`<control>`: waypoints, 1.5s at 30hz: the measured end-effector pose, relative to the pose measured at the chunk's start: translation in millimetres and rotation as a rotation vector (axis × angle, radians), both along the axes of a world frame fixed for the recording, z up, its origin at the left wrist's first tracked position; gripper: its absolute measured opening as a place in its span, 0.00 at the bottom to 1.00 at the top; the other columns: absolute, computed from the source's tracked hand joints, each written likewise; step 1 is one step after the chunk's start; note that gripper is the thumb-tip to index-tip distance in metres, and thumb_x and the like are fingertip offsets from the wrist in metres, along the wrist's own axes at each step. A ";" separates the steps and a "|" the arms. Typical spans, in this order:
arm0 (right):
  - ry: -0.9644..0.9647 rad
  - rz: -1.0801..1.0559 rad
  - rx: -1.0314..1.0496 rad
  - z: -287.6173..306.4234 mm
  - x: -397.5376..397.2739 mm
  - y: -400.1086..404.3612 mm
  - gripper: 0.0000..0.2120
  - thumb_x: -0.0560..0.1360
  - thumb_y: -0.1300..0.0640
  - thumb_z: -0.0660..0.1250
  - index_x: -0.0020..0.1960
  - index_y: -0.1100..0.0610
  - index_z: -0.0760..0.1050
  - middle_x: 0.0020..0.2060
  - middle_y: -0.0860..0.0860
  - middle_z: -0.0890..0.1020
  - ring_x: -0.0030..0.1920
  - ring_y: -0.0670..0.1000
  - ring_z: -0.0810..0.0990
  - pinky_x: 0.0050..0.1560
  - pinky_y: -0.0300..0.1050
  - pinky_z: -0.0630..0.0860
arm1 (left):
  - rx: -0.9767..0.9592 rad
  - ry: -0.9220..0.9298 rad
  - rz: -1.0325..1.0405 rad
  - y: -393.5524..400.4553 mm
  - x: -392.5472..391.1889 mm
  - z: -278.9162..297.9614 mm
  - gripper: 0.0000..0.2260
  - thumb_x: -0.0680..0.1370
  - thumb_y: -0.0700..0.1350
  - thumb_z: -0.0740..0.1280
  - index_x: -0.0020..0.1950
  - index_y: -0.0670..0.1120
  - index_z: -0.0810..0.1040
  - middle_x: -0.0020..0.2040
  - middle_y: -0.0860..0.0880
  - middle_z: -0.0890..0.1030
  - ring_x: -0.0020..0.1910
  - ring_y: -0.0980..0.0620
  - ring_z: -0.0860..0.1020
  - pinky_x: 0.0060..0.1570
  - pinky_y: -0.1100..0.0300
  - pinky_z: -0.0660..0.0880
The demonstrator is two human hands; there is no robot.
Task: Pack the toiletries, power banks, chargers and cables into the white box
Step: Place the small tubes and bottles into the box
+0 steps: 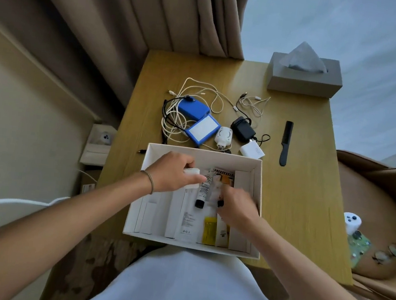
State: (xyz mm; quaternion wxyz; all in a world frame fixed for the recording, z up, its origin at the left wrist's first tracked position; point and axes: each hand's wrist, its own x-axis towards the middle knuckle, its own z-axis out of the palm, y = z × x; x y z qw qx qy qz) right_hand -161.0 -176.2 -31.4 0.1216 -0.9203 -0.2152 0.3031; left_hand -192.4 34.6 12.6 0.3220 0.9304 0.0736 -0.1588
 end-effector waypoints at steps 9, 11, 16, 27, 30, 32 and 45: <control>-0.086 0.033 0.003 8.6 -0.8 6.9 0.10 0.75 0.62 0.62 0.55 0.56 0.77 0.47 0.55 0.81 0.40 0.55 0.76 0.37 0.45 0.72 | 0.274 0.105 0.120 15.1 -18.3 -18.0 0.17 0.74 0.52 0.75 0.59 0.47 0.78 0.53 0.47 0.82 0.49 0.49 0.79 0.46 0.58 0.77; -0.084 0.030 0.018 9.9 -1.6 7.8 0.12 0.76 0.63 0.61 0.57 0.55 0.77 0.47 0.54 0.82 0.40 0.55 0.76 0.35 0.44 0.70 | 0.318 0.105 0.131 14.4 -18.8 -20.7 0.16 0.75 0.47 0.72 0.60 0.46 0.74 0.53 0.45 0.81 0.51 0.46 0.80 0.47 0.56 0.78; -0.069 0.045 0.063 15.2 -5.4 8.2 0.13 0.76 0.64 0.61 0.57 0.54 0.78 0.51 0.54 0.83 0.45 0.54 0.79 0.38 0.45 0.75 | 0.415 0.079 0.184 9.6 -11.2 -29.6 0.18 0.74 0.44 0.69 0.61 0.44 0.67 0.42 0.46 0.77 0.39 0.45 0.77 0.35 0.56 0.71; -0.085 0.026 0.173 22.7 -2.2 6.7 0.13 0.76 0.63 0.62 0.57 0.53 0.79 0.50 0.52 0.84 0.46 0.54 0.81 0.41 0.44 0.77 | 0.535 0.058 0.186 5.8 -11.3 -63.9 0.11 0.80 0.52 0.65 0.52 0.45 0.79 0.49 0.44 0.83 0.47 0.44 0.81 0.37 0.57 0.69; -0.111 0.003 0.222 29.3 5.1 7.6 0.15 0.75 0.63 0.61 0.56 0.53 0.80 0.49 0.50 0.85 0.47 0.52 0.82 0.42 0.44 0.75 | 0.560 0.072 0.137 4.7 -13.1 -63.0 0.12 0.80 0.52 0.63 0.56 0.46 0.79 0.51 0.45 0.82 0.48 0.45 0.81 0.38 0.58 0.71; -0.144 -0.030 0.260 36.7 13.5 8.2 0.15 0.76 0.62 0.61 0.58 0.52 0.81 0.49 0.49 0.85 0.48 0.52 0.82 0.44 0.45 0.77 | 0.575 0.044 0.104 4.2 -14.7 -56.7 0.10 0.80 0.51 0.62 0.55 0.47 0.78 0.51 0.46 0.82 0.48 0.44 0.81 0.38 0.57 0.70; -0.328 -0.256 0.426 74.3 110.6 0.6 0.13 0.77 0.61 0.64 0.59 0.53 0.80 0.47 0.50 0.86 0.42 0.52 0.82 0.45 0.51 0.81 | 0.474 -0.507 -0.051 -35.1 29.2 30.3 0.05 0.77 0.47 0.64 0.42 0.49 0.75 0.35 0.52 0.78 0.34 0.52 0.75 0.27 0.60 0.69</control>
